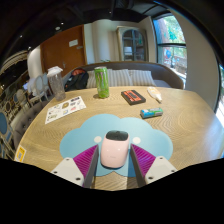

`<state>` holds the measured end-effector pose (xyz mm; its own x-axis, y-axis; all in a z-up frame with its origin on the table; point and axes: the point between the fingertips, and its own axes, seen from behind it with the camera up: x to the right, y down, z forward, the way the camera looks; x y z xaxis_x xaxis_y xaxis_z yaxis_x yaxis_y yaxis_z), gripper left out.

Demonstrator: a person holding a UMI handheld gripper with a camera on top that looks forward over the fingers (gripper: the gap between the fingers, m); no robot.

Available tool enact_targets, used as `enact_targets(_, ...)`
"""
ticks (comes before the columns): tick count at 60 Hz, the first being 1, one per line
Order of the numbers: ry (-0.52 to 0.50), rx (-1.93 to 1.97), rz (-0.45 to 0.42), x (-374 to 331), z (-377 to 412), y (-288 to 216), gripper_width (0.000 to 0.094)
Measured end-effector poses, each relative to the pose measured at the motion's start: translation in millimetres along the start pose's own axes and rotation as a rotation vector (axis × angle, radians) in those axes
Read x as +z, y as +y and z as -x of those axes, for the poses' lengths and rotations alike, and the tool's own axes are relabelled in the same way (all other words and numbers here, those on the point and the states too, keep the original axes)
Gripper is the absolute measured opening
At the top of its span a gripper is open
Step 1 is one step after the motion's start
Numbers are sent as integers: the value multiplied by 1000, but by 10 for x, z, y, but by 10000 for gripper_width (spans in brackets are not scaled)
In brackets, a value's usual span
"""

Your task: Arrange mouse

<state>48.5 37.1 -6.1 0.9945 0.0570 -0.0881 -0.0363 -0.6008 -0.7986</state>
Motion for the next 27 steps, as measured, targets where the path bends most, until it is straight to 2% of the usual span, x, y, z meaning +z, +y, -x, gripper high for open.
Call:
enact_targets(4, -11, 21, -20, -148, 43, -41, 864)
enact_targets(11, -39, 59, -94, -470, 173, -120, 840)
enact_targets(27, -41, 49, -196, -1371, 377, 289, 840)
